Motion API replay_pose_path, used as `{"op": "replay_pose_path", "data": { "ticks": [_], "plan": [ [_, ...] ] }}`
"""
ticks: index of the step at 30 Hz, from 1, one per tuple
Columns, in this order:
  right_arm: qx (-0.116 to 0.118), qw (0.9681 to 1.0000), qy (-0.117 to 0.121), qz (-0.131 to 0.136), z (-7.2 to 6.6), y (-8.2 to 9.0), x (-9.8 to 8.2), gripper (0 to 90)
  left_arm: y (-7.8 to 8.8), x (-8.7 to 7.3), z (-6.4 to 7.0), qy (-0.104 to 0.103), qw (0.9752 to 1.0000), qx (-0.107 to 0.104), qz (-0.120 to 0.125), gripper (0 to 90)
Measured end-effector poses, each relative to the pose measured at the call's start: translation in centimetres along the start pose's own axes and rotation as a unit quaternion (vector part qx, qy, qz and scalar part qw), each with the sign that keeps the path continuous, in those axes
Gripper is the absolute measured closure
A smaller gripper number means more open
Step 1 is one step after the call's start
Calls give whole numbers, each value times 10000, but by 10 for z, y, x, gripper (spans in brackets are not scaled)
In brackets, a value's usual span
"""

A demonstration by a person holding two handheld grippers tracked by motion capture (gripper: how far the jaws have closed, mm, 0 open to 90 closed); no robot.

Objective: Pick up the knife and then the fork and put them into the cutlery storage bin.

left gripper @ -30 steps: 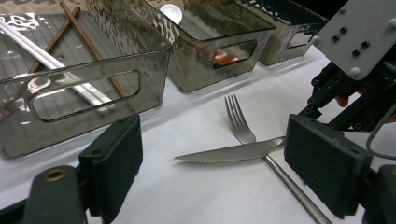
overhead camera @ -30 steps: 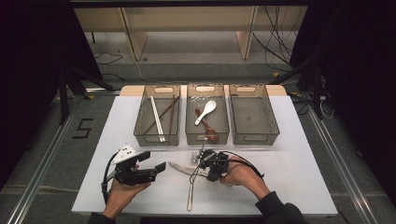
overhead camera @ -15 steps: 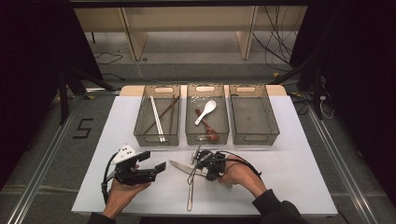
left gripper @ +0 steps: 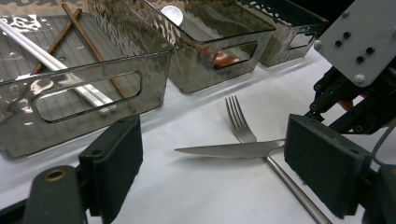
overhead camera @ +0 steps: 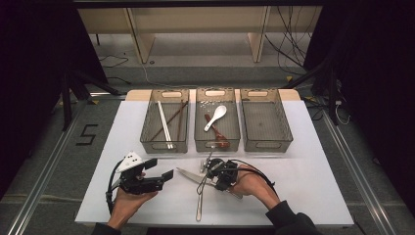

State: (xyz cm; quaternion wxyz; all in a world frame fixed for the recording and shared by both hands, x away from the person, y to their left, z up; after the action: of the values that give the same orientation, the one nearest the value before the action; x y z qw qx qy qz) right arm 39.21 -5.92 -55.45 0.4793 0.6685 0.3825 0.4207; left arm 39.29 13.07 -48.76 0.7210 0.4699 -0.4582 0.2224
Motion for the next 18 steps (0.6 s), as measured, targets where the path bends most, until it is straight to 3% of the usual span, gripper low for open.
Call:
{"op": "replay_pose_path", "data": {
  "ticks": [11, 18],
  "plan": [
    [118, 9994, -56, 325, 0, 6, 2, 804, 0, 0, 0, 10, 10000, 7, 14, 192],
    [193, 9959, -301, 835, 7, 26, 1, 804, 1, 1, -1, 15, 10000, 18, 25, 192]
  ]
}}
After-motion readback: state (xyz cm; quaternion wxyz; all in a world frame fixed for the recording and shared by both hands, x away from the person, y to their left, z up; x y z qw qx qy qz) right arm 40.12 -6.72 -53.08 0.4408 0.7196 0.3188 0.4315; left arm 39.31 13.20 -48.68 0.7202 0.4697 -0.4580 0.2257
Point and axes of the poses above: each handheld gripper's, and its own axes: y roughly backward along the jaws, x roughly out of its top, z roughly to its right, the point moved 10 cm from there along -y, roughly forward along the jaws, and after that the axes turned 12 degrees about x, right-handed, at the moved point
